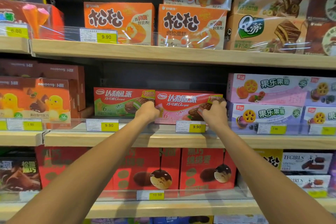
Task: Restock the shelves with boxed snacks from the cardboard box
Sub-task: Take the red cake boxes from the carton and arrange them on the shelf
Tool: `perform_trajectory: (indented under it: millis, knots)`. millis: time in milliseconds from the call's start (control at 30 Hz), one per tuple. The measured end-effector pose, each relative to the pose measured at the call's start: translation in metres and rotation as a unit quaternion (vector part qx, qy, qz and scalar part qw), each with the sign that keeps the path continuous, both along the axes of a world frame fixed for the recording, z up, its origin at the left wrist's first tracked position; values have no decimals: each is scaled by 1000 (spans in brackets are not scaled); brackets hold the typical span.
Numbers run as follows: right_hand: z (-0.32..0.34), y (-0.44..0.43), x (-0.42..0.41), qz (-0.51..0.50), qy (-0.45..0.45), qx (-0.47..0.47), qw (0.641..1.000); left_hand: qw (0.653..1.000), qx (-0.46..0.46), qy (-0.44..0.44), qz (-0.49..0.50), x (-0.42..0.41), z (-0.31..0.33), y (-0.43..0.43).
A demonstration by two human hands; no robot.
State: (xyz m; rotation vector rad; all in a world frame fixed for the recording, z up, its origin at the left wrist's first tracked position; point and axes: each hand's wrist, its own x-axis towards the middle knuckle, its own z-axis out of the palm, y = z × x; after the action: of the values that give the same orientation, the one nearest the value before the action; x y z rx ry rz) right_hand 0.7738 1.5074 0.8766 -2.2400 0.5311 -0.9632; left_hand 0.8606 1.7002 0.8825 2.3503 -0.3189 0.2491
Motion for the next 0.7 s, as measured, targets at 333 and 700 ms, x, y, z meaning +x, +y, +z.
perform_trajectory:
  millis: [333, 700]
  knots:
    - [6, 3, -13, 56, -36, 71, 995, 996, -37, -41, -65, -24, 6, 12]
    - [-48, 79, -57, 117, -196, 41, 973, 918, -304, -217, -133, -104, -84, 53]
